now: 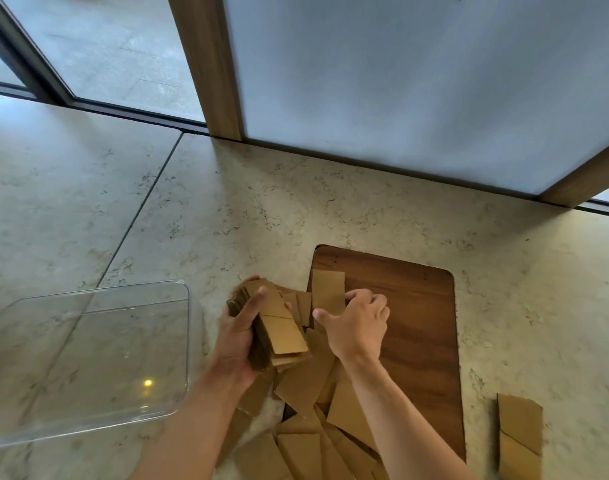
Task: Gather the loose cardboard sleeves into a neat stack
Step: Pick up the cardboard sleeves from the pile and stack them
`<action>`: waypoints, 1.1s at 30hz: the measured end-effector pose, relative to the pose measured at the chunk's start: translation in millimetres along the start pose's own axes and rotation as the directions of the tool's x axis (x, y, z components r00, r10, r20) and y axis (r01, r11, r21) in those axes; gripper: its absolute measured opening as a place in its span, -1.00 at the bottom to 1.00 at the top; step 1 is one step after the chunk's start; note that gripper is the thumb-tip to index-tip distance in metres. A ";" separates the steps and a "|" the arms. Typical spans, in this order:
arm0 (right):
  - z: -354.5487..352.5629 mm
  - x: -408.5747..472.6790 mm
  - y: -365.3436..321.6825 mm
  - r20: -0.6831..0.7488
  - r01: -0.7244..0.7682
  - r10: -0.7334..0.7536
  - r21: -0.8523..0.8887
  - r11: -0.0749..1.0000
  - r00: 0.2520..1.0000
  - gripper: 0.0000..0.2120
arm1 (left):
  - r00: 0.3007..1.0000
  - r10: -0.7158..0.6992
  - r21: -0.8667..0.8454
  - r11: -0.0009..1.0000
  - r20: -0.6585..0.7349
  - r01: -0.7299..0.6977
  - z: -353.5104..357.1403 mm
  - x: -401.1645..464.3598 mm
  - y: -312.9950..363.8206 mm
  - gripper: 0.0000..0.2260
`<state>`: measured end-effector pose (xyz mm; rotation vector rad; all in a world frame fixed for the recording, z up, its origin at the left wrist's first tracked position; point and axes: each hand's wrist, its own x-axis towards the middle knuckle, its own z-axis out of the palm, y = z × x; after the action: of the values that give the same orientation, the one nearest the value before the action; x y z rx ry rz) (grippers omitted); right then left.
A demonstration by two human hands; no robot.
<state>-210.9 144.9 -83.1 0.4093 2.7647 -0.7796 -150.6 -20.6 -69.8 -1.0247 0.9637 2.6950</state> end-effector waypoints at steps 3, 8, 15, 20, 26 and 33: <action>-21.3 17.8 2.2 0.028 -0.060 0.054 0.297 0.953 0.998 -0.57 | 1.000 -0.030 0.008 1.000 0.010 0.030 -0.1 -6.3 -0.1 -0.41; -87.2 21.5 7.6 0.333 0.030 -0.286 0.604 0.797 0.899 -0.57 | 0.977 -0.190 0.055 0.981 0.096 0.186 -4.1 -15.9 10.7 -0.44; -92.2 -1.4 -40.0 0.662 0.640 -0.583 0.199 0.742 0.471 -0.75 | 0.814 -0.502 0.389 0.840 0.294 0.377 13.9 -27.3 11.1 -0.08; -70.3 -28.8 -22.6 0.207 0.410 -0.546 0.464 0.785 0.812 -0.26 | 0.869 -0.436 0.258 0.890 0.236 0.376 9.6 -32.0 4.2 -0.08; -57.2 -65.3 17.9 0.762 -0.650 -0.155 0.625 0.434 0.629 -0.29 | 0.990 0.083 0.186 0.977 0.115 -0.104 40.5 -25.1 -16.1 -0.28; -73.1 -33.6 58.1 0.568 -0.616 -0.313 0.784 -0.079 0.762 -0.44 | 0.854 0.210 0.543 0.694 0.475 -0.472 80.1 1.8 -20.2 -0.48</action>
<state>-171.5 224.9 -39.7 0.5416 0.8368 -2.3098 -190.9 42.9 -35.7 -0.1690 1.9499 2.3177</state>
